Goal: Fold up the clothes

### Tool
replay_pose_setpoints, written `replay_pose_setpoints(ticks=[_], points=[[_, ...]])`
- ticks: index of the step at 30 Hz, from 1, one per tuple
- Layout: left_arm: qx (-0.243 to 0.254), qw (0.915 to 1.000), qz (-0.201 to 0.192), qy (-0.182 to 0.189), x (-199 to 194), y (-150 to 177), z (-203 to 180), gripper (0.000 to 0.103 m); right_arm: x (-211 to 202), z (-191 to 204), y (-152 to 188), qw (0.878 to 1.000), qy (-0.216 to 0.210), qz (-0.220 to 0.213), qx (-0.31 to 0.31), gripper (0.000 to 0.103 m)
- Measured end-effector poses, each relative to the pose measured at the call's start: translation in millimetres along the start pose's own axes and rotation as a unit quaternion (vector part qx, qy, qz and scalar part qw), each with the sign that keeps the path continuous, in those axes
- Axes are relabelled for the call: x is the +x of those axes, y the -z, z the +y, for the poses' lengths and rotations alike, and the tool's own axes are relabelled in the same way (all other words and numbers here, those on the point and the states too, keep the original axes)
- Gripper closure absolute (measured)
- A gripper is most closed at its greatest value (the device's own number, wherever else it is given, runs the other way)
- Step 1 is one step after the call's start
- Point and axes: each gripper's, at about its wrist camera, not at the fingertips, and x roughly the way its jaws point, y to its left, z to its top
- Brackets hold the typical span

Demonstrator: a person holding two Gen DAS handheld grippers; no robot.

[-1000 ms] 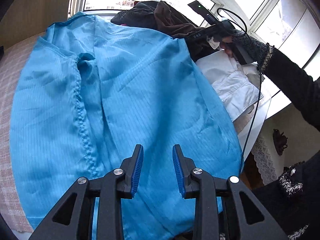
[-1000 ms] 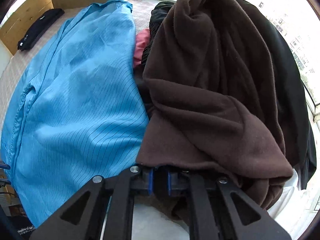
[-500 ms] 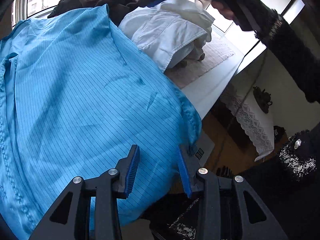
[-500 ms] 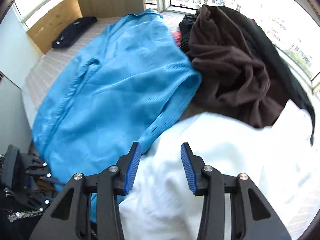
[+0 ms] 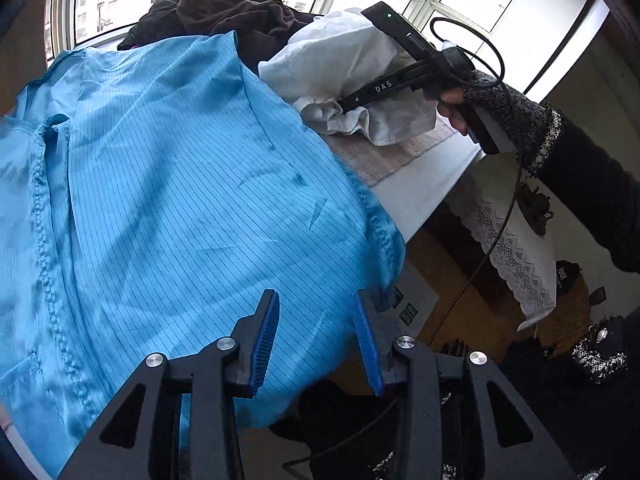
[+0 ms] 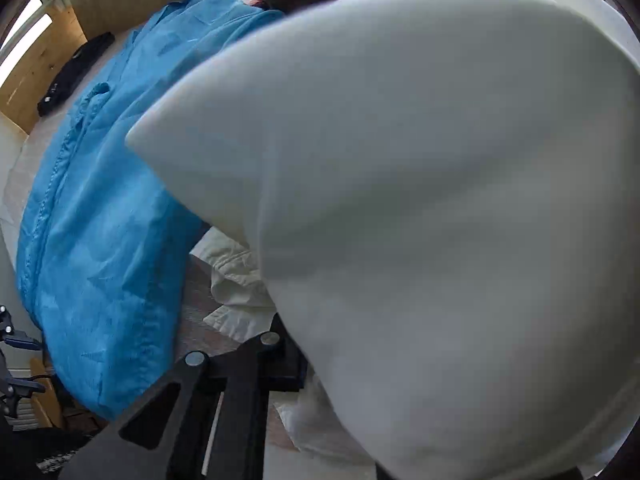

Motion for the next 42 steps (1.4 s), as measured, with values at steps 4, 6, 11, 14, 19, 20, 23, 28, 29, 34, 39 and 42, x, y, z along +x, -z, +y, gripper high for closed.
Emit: replay_pose_setpoints(ticks=[4,6,11,14,19,20,23,28,29,34,39,42], points=[[-0.011,0.9999,-0.003,0.001,-4.5,1.6,3.7,0.067,7.2,-47.9,-8.2,0.997,0.041,0.004,0.066,0.098],[-0.011,0.9999,0.0,0.001,-4.3,1.5,2.2,0.067,7.7,-63.4,-9.1,0.995,0.051,0.008,0.088,0.093],[0.026,0.9996,0.004,0.007,-0.8,1.7,-22.8,0.066,-39.7,2.5,50.4,0.998,-0.024,-0.026,0.046,0.049],[0.032,0.9994,0.011,0.005,2.3,5.7,-27.7,0.066,-49.1,51.1,101.2,0.988,-0.144,-0.026,0.051,0.049],[0.017,0.9998,0.013,-0.005,-5.9,18.6,-19.1,0.066,-39.7,106.3,150.2,0.984,-0.169,-0.006,0.057,0.049],[0.012,0.9999,0.012,-0.005,-9.4,21.6,-16.8,0.066,-37.7,113.8,152.4,0.986,-0.159,-0.007,0.052,0.049],[-0.001,0.9999,0.007,-0.011,-16.3,31.2,-10.1,0.066,-33.9,130.6,153.8,0.988,-0.147,-0.006,0.041,0.049],[-0.018,0.9997,0.0,-0.017,-21.6,41.9,-1.9,0.066,-33.9,150.6,151.9,0.994,-0.108,-0.011,-0.012,0.093],[-0.019,0.9997,-0.001,-0.017,-21.9,43.3,-1.6,0.066,-33.5,156.1,150.9,0.995,-0.098,-0.011,-0.023,0.099],[-0.02,0.9997,-0.002,-0.01,-20.0,47.5,-1.5,0.066,-37.6,147.6,158.0,0.997,-0.071,0.013,-0.036,0.1],[-0.016,0.9999,-0.003,-0.002,-13.4,46.8,-4.3,0.066,-55.6,117.8,164.1,1.0,-0.004,0.009,0.015,0.1],[-0.017,0.9998,-0.003,0.005,-9.6,46.4,-5.2,0.066,-76.9,133.6,149.1,0.998,-0.048,-0.048,-0.003,0.098]])
